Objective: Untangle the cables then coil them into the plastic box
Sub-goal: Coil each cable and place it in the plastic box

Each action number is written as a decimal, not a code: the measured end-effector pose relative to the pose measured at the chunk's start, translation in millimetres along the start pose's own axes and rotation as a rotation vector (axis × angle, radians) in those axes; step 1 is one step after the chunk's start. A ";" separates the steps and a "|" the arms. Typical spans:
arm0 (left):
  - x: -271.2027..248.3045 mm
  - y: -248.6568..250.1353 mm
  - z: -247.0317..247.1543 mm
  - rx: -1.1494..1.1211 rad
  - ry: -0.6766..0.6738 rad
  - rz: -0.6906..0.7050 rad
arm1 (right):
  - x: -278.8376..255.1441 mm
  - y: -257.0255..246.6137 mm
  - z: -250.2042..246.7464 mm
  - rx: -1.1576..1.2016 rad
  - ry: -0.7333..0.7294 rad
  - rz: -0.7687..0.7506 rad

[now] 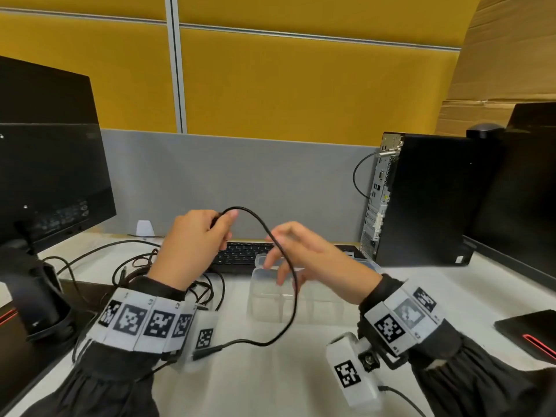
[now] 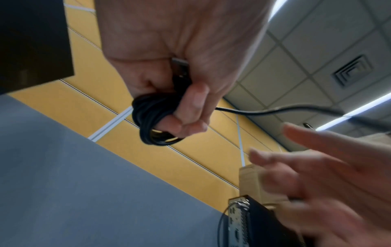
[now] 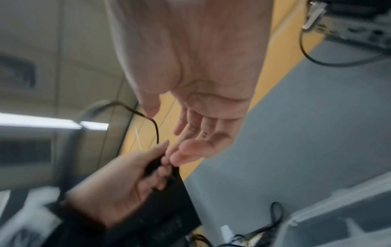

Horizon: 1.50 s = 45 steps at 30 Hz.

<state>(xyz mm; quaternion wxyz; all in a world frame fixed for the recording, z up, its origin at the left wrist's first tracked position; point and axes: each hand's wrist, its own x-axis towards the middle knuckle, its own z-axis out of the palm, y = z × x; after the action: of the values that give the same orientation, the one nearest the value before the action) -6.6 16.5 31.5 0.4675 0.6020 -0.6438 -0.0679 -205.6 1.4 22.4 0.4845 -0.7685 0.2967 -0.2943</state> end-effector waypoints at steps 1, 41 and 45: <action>-1.6 4.0 3.1 0.023 -0.004 0.017 | 2.1 -3.4 -2.2 0.093 0.036 0.019; -21.6 43.0 11.2 -1.017 -0.426 0.040 | 0.9 32.5 -10.3 -0.387 0.279 -0.267; -17.8 40.3 16.6 -1.157 -0.297 -0.060 | -8.7 27.4 3.2 -0.505 0.212 -0.207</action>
<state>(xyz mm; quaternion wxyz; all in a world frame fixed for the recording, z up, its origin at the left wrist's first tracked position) -49.6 34.3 39.3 0.6224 0.2516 -0.5435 -0.5039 -213.6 0.1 -5.4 0.2116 -0.8559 0.3296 -0.3378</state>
